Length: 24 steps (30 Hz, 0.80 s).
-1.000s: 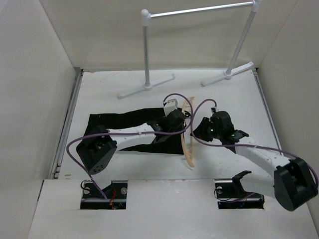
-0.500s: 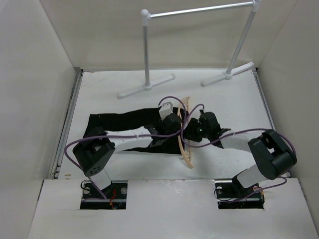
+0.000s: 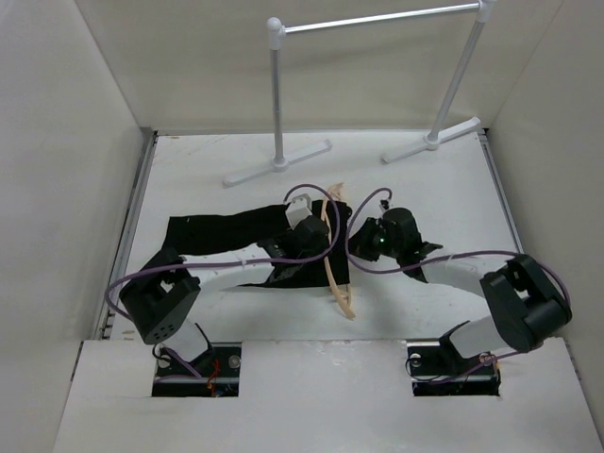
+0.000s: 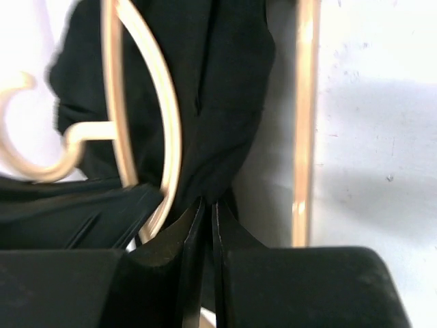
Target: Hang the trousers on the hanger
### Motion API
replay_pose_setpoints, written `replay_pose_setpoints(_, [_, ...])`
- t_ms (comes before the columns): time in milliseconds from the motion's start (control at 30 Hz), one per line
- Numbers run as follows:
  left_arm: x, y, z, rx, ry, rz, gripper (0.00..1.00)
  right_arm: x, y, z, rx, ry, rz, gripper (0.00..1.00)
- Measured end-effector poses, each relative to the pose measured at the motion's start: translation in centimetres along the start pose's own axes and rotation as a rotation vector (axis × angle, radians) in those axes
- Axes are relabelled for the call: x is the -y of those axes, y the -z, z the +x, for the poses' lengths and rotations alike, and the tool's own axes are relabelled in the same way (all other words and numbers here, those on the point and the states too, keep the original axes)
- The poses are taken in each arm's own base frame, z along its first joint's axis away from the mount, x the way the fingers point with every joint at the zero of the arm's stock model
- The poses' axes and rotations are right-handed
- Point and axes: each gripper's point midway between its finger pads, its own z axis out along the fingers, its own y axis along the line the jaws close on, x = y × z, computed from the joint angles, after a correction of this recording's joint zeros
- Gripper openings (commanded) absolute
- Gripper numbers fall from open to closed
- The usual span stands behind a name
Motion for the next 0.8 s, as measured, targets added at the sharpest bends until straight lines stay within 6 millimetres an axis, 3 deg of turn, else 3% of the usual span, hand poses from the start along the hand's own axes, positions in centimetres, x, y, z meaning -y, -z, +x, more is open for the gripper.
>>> replay_pose_setpoints(167, [-2.8, 1.5, -1.6, 0.029, 0.025, -0.032, 0.02, -0.9, 2.4, -2.9, 0.078, -0.008, -0.013, 0.12])
replay_pose_setpoints(367, [-6.7, 3.9, -2.4, 0.044, 0.027, -0.09, 0.02, 0.7, 4.3, -6.5, 0.174, -0.04, 0.026, 0.12])
replay_pose_setpoints(533, [-8.7, 6.0, -2.5, 0.044, 0.004, -0.127, 0.02, 2.0, 4.2, -6.5, 0.165, -0.053, 0.061, 0.14])
replay_pose_setpoints(600, [-9.2, 6.7, -2.8, 0.049, -0.007, -0.14, 0.02, 2.3, 4.0, -6.3, 0.156, -0.056, 0.07, 0.26])
replay_pose_setpoints(733, [-10.2, 7.4, -3.1, 0.058, -0.018, -0.162, 0.02, 2.8, 3.0, -5.2, 0.105, -0.055, 0.083, 0.64])
replay_pose_setpoints(800, [-10.4, 7.3, -3.1, 0.058, -0.026, -0.172, 0.02, 2.1, 2.0, -3.3, 0.044, -0.028, 0.071, 0.7])
